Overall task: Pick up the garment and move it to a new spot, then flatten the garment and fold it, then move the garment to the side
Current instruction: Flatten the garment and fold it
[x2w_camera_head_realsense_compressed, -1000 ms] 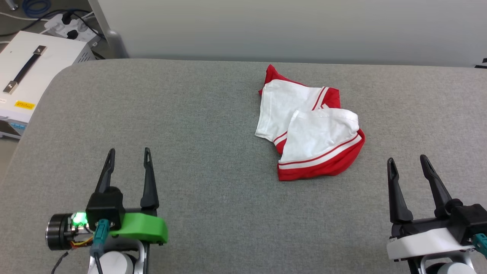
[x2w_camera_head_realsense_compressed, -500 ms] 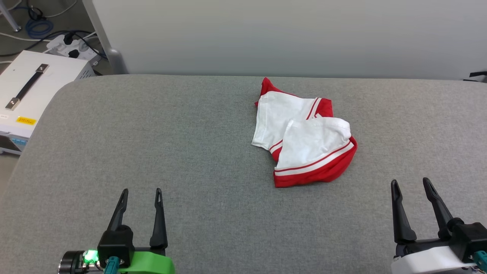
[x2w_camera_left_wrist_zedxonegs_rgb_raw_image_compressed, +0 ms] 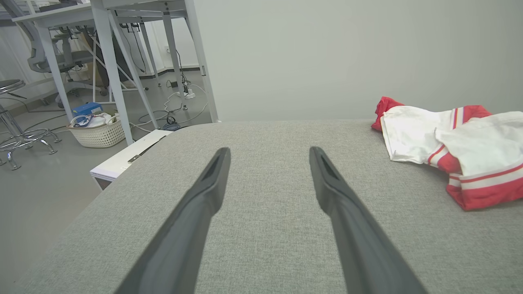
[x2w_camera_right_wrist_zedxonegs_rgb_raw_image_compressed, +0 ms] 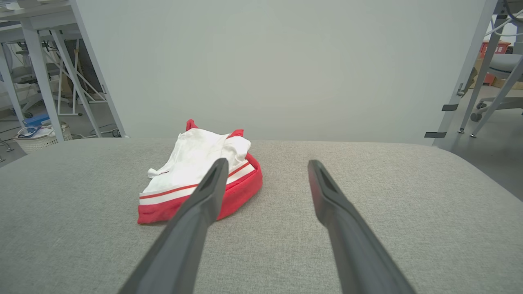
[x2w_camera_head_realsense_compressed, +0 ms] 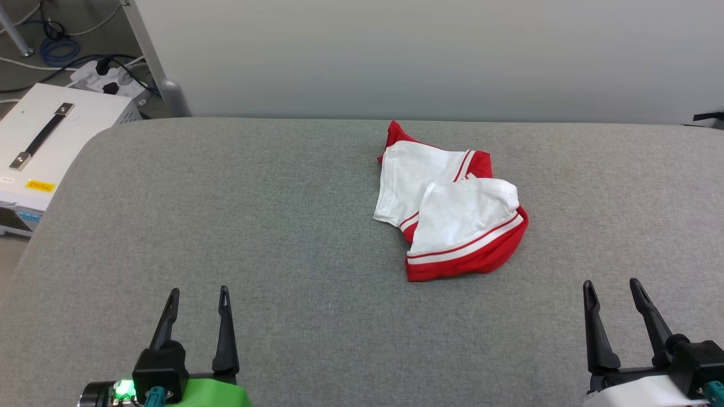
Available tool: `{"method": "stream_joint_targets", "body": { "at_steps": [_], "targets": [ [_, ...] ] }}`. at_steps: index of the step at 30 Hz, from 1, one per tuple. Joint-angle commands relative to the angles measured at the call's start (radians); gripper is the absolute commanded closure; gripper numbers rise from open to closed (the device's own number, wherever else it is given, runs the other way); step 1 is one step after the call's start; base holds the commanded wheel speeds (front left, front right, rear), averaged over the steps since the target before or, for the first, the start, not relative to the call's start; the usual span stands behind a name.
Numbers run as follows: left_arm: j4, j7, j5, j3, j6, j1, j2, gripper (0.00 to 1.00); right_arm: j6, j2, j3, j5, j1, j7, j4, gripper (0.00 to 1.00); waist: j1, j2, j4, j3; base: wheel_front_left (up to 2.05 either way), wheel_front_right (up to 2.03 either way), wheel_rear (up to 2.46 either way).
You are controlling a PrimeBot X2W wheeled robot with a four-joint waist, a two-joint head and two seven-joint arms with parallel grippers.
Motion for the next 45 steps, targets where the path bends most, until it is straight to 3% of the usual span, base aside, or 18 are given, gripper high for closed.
{"method": "stream_joint_targets", "body": {
  "at_steps": [1, 13, 21, 27, 32, 39, 45],
  "targets": [
    [0.001, -0.006, 0.013, 0.01, -0.011, 0.017, -0.009, 0.0, 0.002, -0.001, 0.0, 0.01, 0.012, -0.006, 0.002, 0.0, 0.0, -0.0001, 0.0, -0.001, 0.0, 0.0, 0.0],
    [0.016, -0.006, 0.045, 0.057, -0.087, -0.04, -0.038, 0.0, 0.002, -0.001, 0.001, 0.016, -0.004, -0.006, 0.0, 0.0, 0.0, -0.0001, -0.002, 0.021, 0.0, 0.0, 0.0],
    [0.057, -0.006, 0.043, 0.076, -0.212, -0.355, 0.015, 0.0, 0.002, -0.001, 0.017, 0.01, -0.07, -0.006, -0.014, 0.0, 0.0, -0.0001, -0.025, 0.104, 0.0, 0.0, 0.0],
    [0.195, 0.005, 0.022, 0.018, -0.277, -0.645, 0.072, 0.0, 0.002, -0.001, 0.029, 0.009, -0.126, -0.006, -0.021, 0.0, 0.0, -0.0001, -0.068, 0.184, 0.0, 0.0, 0.0],
    [0.308, 0.13, -0.086, -0.124, -0.291, -0.886, 0.102, 0.0, 0.002, -0.001, 0.032, 0.017, -0.161, -0.006, -0.024, 0.0, 0.0, -0.0001, -0.1, 0.249, 0.0, 0.0, 0.0],
    [0.407, 0.464, -0.322, -0.419, -0.291, -1.123, 0.156, 0.0, 0.002, -0.001, 0.042, 0.024, -0.204, -0.006, -0.025, 0.0, 0.0, -0.0001, -0.14, 0.32, 0.0, 0.0, 0.0],
    [0.465, 0.761, -0.519, -0.657, -0.291, -1.23, 0.178, 0.0, 0.002, -0.001, 0.043, 0.029, -0.237, -0.006, -0.025, 0.0, 0.0, -0.0001, -0.169, 0.36, 0.0, 0.0, 0.0]
  ]
}}
